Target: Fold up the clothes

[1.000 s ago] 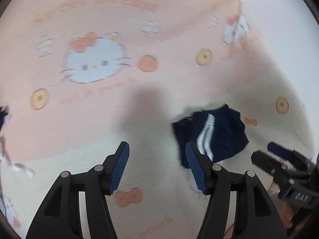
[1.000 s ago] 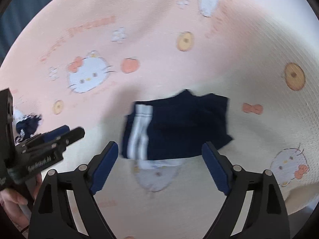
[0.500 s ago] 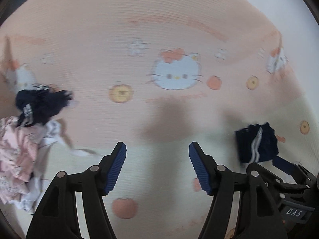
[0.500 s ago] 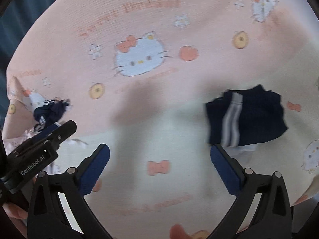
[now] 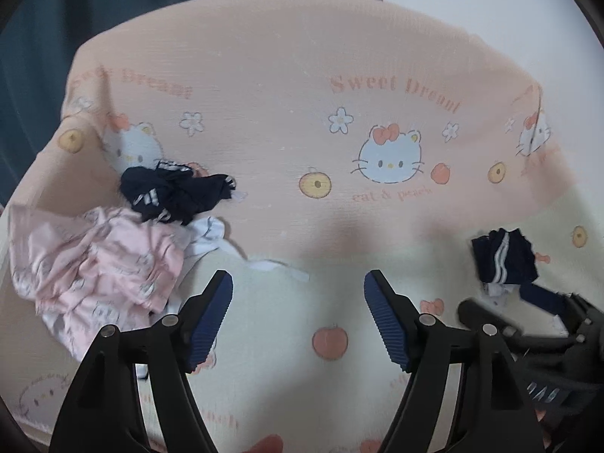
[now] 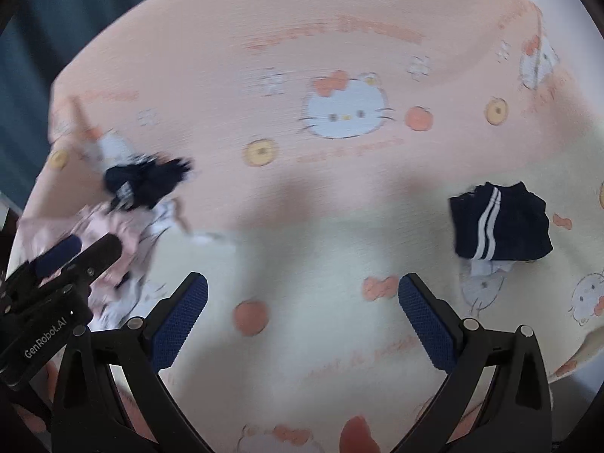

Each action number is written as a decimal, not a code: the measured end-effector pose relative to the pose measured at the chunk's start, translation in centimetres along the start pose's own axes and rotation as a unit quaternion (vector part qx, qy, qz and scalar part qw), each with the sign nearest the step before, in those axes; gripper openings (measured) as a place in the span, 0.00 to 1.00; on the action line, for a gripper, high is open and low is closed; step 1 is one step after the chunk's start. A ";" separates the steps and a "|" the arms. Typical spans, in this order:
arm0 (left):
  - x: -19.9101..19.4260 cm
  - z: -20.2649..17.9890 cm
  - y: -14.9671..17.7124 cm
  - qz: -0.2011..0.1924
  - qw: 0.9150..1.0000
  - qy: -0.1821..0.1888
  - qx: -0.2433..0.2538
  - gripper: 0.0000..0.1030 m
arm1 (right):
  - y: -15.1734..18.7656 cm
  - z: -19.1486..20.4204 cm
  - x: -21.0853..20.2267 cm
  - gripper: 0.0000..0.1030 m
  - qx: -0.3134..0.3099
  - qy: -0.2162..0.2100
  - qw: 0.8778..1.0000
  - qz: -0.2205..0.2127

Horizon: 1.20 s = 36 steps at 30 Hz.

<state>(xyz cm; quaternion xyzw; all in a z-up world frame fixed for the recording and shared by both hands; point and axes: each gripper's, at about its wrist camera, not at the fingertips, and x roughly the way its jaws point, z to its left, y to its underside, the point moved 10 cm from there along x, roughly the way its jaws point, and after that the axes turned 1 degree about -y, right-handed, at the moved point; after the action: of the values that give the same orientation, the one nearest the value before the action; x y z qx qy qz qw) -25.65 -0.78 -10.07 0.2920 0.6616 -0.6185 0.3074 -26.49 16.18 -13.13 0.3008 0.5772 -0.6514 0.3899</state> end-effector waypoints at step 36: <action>-11.7 -2.1 9.1 0.001 0.999 0.033 0.002 0.76 | 10.7 -0.6 -12.4 0.99 -0.026 0.059 0.998 -0.006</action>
<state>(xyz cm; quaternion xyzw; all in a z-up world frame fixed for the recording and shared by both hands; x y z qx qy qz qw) -11.24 1.86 -6.82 0.3136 0.6696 -0.6098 0.2854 -10.99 18.47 -8.29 0.3248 0.6180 -0.6196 0.3585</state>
